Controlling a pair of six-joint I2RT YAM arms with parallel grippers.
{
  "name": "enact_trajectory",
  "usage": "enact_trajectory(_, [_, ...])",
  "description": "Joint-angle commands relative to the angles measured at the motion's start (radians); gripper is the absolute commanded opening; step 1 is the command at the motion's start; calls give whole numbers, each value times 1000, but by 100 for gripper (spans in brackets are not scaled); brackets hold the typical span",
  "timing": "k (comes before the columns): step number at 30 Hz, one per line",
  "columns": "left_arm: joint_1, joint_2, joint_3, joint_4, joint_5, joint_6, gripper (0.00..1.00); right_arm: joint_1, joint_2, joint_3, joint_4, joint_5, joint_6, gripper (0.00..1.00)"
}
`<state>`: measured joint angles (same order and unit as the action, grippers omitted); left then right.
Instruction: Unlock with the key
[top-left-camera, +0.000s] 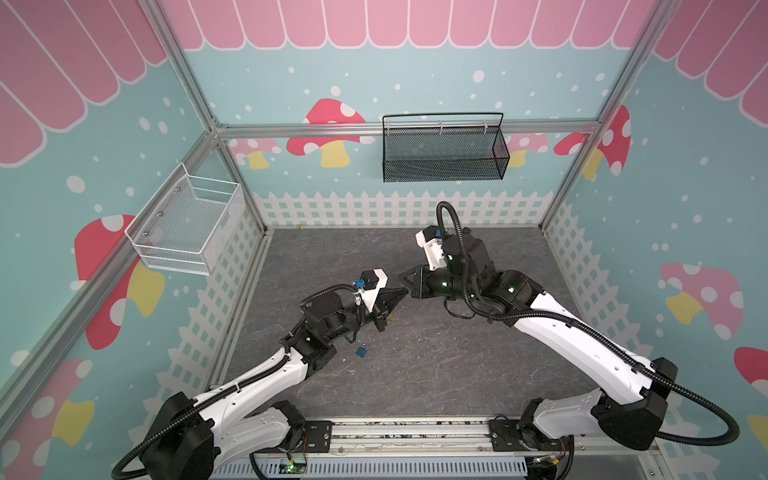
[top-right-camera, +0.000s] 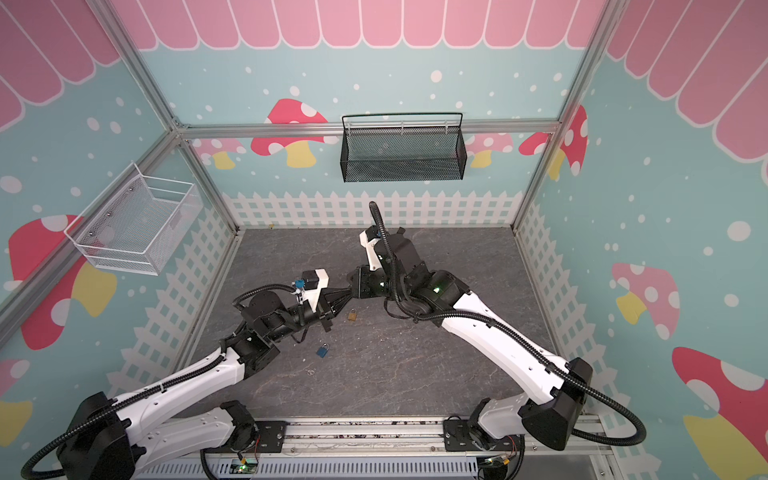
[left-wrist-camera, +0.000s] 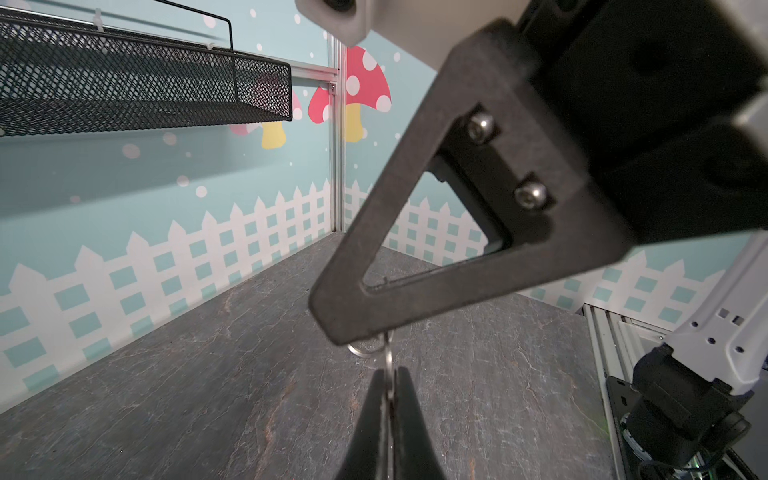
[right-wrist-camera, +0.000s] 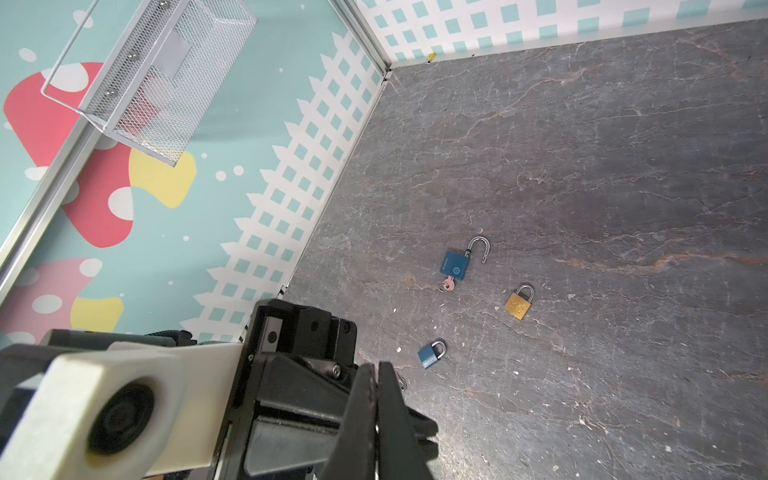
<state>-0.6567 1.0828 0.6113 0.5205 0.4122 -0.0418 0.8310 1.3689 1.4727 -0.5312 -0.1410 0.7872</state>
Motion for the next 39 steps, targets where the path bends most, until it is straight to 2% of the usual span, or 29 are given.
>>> enact_trajectory(1, [-3, -11, 28, 13, 16, 13, 1, -9, -24, -18, 15, -4, 8, 0])
enact_trajectory(9, [-1, 1, 65, -88, 53, -1, 0, -30, -39, -29, 27, -23, -21, 0])
enact_trajectory(12, [4, 7, 81, -136, 77, -1, 0, -52, -50, -42, 47, -49, -51, 10])
enact_trajectory(15, [26, 19, 102, -183, 125, -6, 0, -94, -71, -68, 103, -109, -103, 25])
enact_trajectory(18, [45, 38, 141, -265, 156, 3, 0, -149, -105, -136, 202, -216, -146, 37])
enact_trajectory(21, [81, 51, 145, -248, 219, -27, 0, -207, -135, -204, 313, -356, -194, 44])
enact_trajectory(25, [131, 69, 160, -232, 302, -69, 0, -258, -171, -298, 462, -536, -292, 47])
enact_trajectory(30, [141, 66, 178, -262, 341, -46, 0, -292, -159, -371, 585, -713, -344, 51])
enact_trajectory(34, [141, 68, 184, -255, 365, -41, 0, -295, -126, -380, 602, -736, -380, 52])
enact_trajectory(39, [141, 69, 180, -222, 363, -58, 0, -295, -90, -390, 613, -773, -411, 47])
